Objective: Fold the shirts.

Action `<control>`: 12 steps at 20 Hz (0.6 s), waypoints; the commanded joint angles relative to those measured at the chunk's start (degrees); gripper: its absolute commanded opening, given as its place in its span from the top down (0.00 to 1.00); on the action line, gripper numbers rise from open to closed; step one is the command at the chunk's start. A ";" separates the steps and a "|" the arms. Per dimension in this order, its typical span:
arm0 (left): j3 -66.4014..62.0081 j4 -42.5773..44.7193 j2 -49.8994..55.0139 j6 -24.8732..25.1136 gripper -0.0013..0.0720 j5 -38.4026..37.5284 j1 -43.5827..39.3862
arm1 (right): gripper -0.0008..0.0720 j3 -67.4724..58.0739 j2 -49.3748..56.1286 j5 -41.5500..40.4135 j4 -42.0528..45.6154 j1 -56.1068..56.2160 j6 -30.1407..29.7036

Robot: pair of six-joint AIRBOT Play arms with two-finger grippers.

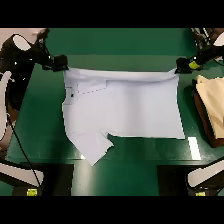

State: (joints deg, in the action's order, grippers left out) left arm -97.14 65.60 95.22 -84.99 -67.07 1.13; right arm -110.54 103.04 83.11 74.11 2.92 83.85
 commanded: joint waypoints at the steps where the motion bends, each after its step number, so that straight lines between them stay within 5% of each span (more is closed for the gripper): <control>1: 1.95 0.20 0.00 0.42 0.95 -9.40 0.04 | 0.97 7.15 -2.84 1.29 2.54 -0.02 -1.03; 8: 14.73 -0.02 0.00 1.44 0.94 -5.31 0.04 | 0.96 17.55 -3.85 -0.90 1.92 -0.02 -1.20; 9: 15.47 -0.02 0.00 1.42 0.61 -4.94 0.07 | 0.95 17.27 -3.98 -0.48 1.84 -0.02 -1.20; 10: 15.41 -0.04 -0.11 1.42 0.22 -5.03 0.17 | 0.77 16.39 -3.98 0.55 1.86 -0.02 -1.22; 11: 14.95 0.02 -0.63 1.44 0.25 -6.21 0.31 | 0.53 15.10 -4.00 2.43 1.97 -0.09 -1.27; 12: 14.71 0.33 -2.21 1.77 0.31 -7.39 0.61 | 0.52 13.66 -4.28 5.51 1.92 -0.22 -2.29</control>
State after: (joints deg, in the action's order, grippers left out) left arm -83.44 65.67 94.56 -83.66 -72.79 1.41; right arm -95.42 99.15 83.92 76.07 2.85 82.48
